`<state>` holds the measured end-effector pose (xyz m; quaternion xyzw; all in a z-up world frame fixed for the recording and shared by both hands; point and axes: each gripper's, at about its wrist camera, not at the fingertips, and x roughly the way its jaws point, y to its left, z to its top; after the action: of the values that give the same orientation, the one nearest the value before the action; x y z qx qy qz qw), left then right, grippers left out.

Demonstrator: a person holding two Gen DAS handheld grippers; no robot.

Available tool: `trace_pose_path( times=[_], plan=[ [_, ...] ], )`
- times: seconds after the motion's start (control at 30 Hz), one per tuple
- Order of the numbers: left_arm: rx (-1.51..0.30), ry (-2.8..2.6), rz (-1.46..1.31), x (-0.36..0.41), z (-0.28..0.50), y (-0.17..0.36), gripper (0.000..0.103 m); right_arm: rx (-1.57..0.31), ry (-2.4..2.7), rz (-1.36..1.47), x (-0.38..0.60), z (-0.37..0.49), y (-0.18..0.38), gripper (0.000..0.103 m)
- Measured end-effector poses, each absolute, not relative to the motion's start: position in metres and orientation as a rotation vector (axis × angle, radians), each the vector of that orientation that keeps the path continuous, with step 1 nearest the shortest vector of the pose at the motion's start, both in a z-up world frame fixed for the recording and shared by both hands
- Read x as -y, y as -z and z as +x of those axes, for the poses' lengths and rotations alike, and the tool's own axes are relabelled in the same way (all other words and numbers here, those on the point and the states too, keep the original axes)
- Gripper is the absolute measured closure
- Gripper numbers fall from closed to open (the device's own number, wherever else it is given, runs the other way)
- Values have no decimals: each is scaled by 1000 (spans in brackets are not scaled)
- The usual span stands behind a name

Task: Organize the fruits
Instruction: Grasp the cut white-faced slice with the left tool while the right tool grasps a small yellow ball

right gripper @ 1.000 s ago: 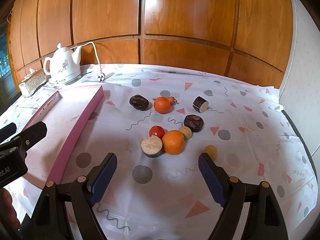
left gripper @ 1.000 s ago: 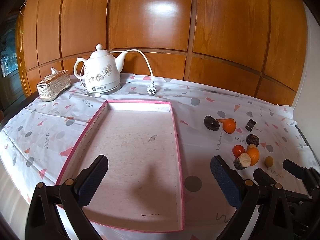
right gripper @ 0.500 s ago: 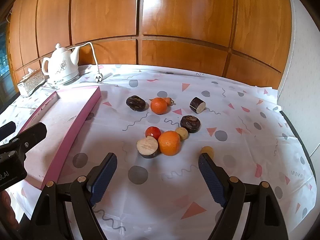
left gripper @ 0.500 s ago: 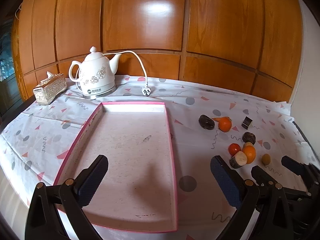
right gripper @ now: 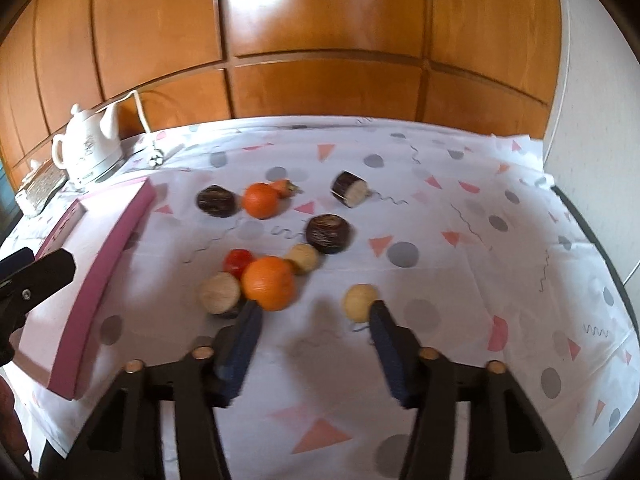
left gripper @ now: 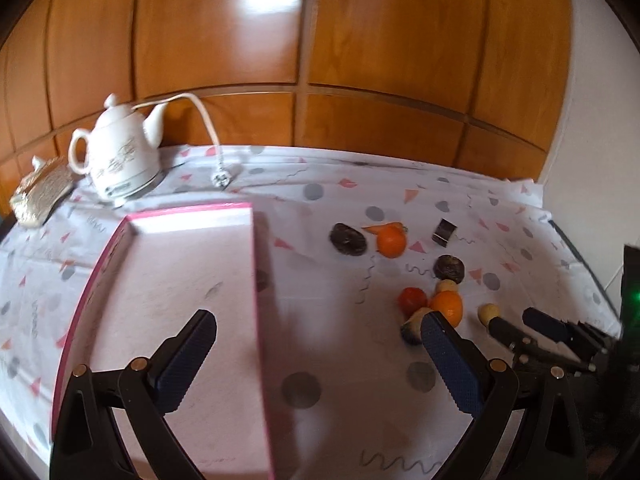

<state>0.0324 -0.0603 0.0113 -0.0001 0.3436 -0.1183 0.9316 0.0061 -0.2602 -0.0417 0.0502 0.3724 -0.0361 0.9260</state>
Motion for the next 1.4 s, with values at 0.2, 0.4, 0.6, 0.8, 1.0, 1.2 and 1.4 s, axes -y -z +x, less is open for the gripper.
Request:
trace_pose_path(
  times=[0.2, 0.4, 0.6, 0.8, 1.0, 1.2, 1.4],
  plan=[
    [-742, 319, 72, 91, 44, -3, 1, -789, 94, 146, 293, 14, 49, 68],
    [-814, 393, 35, 107, 59, 12, 16, -810, 103, 174, 313, 19, 56, 69],
    [-862, 444, 1, 116, 66, 24, 21, -830, 87, 204, 325, 21, 67, 69],
    [-899, 485, 7, 129, 71, 33, 27, -830, 28, 219, 324, 26, 68, 69],
    [-955, 488, -18, 133, 82, 50, 47, -841, -54, 215, 314, 32, 70, 69],
    [-946, 487, -25, 134, 86, 54, 45, -853, -49, 179, 306, 43, 78, 75],
    [-935, 496, -44, 133, 88, 54, 52, -829, -9, 78, 295, 44, 84, 77]
  ],
)
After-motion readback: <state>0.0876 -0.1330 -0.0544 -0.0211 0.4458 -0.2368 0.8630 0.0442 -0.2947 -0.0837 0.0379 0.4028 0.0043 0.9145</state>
